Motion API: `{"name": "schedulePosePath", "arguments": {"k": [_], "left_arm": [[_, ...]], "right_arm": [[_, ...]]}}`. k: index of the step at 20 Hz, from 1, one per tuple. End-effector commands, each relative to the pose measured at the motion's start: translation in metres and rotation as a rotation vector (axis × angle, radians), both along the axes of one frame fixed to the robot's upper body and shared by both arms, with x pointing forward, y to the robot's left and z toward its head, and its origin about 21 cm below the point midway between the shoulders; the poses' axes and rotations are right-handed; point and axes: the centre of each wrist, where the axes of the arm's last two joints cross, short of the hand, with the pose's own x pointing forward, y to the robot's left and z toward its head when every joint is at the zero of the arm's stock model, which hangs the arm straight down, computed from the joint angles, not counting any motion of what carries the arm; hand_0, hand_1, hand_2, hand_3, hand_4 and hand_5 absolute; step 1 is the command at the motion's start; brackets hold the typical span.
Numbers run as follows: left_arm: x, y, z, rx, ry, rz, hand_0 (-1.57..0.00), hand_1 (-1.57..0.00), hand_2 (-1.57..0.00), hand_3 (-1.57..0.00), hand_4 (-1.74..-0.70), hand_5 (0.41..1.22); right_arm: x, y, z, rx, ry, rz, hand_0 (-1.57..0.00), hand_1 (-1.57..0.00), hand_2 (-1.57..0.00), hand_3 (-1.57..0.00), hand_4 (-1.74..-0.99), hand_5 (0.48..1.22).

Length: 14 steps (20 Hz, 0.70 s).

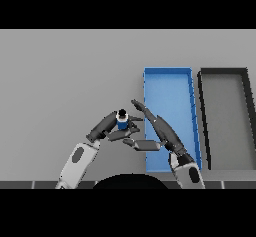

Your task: Pick up the blue pipe and place it into the blue bin.

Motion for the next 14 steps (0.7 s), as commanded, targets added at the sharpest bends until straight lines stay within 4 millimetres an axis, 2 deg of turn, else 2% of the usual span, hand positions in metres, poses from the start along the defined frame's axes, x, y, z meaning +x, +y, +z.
{"name": "schedulePosePath", "arguments": {"k": [1, 4, 8, 10, 12, 13, 14], "left_arm": [[0.0, -0.001, -0.002, 0.006, 0.008, 0.001, -1.57, -1.57, -1.57, -1.57, -1.47, 1.221], [0.0, 0.0, -0.002, -0.014, -0.001, -0.016, -1.57, -1.57, -1.57, -1.57, -1.46, 1.221], [0.001, 0.001, -0.003, -0.017, 0.037, -0.028, -1.57, -1.57, -1.57, -1.57, -1.47, 1.221], [0.003, 0.003, -0.004, 0.006, 0.027, -0.014, -1.57, -1.57, -1.57, -1.57, -1.47, 1.221], [-0.001, 0.002, 0.0, -0.001, 0.009, -0.012, -1.57, -1.57, -1.57, -1.57, -1.47, 1.221], [0.001, 0.001, 0.0, 0.011, 0.012, -0.01, -1.57, -1.57, -1.57, -1.57, -1.47, 1.221], [0.001, 0.003, -0.001, 0.03, 0.022, -0.004, -1.57, -1.57, -1.57, -1.57, -1.46, 1.221]], "right_arm": [[0.002, 0.004, 0.004, -0.003, 0.004, 0.028, 0.0, 0.0, -0.04, 0.0, -1.294, 0.56], [0.017, 0.017, 0.012, -0.023, -0.006, 0.087, 0.0, 0.0, -0.05, 0.0, -1.253, 0.554], [0.029, 0.029, 0.036, -0.051, -0.077, 0.143, -0.01, -0.02, -0.07, 0.0, -1.209, 0.534], [0.039, 0.033, 0.042, -0.067, -0.06, 0.159, -0.02, -0.03, -0.08, 0.0, -1.186, 0.521], [0.045, 0.035, 0.042, -0.087, -0.055, 0.179, -0.03, -0.06, -0.11, -0.01, -1.192, 0.507], [0.048, 0.038, 0.043, -0.09, -0.055, 0.189, -0.07, -0.11, -0.17, -0.04, -1.204, 0.497], [0.05, 0.04, 0.043, -0.101, -0.053, 0.202, -0.17, -0.22, -0.26, -0.13, -1.233, 0.487]]}}
